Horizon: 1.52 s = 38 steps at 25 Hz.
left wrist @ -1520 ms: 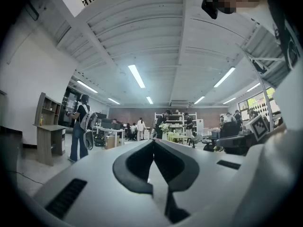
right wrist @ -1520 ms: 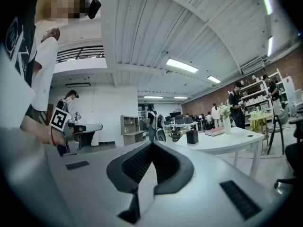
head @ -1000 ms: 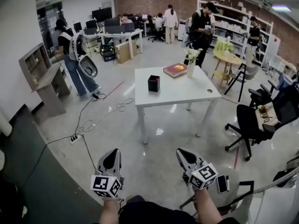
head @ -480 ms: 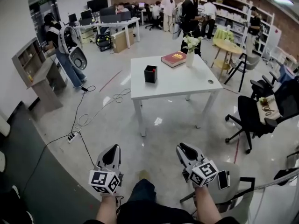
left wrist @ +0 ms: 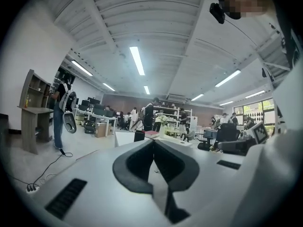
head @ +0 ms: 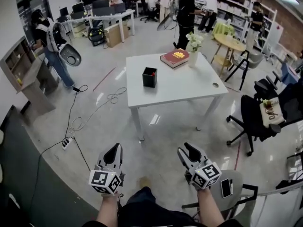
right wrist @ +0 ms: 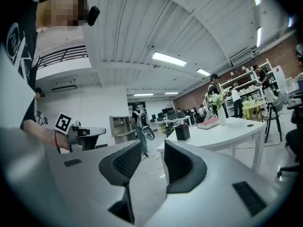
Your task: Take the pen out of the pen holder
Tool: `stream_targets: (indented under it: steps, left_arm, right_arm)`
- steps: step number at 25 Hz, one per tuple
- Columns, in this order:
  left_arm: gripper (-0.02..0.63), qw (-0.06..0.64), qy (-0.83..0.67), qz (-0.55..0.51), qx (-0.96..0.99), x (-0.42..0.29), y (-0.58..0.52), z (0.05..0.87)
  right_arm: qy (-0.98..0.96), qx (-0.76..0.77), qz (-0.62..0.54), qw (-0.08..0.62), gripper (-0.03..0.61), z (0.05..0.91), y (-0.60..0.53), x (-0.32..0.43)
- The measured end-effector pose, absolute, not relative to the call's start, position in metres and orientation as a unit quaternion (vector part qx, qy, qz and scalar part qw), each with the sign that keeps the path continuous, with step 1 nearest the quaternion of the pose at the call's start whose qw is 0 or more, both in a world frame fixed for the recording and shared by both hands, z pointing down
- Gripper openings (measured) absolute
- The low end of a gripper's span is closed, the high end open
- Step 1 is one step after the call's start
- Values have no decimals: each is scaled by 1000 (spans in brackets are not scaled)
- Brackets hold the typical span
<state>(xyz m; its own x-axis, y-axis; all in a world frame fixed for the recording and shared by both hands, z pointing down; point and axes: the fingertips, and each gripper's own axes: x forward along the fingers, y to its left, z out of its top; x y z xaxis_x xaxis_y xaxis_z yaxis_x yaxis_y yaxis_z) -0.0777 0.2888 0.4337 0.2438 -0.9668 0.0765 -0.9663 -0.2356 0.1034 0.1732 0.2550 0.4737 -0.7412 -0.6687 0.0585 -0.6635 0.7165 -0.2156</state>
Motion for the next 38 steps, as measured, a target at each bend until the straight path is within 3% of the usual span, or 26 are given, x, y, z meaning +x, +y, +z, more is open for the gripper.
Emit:
stream_targets:
  steps: [18,38]
  left_arm:
    - [3,67,-592,-14,803,-154,119,432]
    - [3,95,-601,-25,793,-183,56,451]
  right_arm:
    - [909,-398,-124,21,153,478,103,105]
    - [913,-385,-135,11,141,488,30,73]
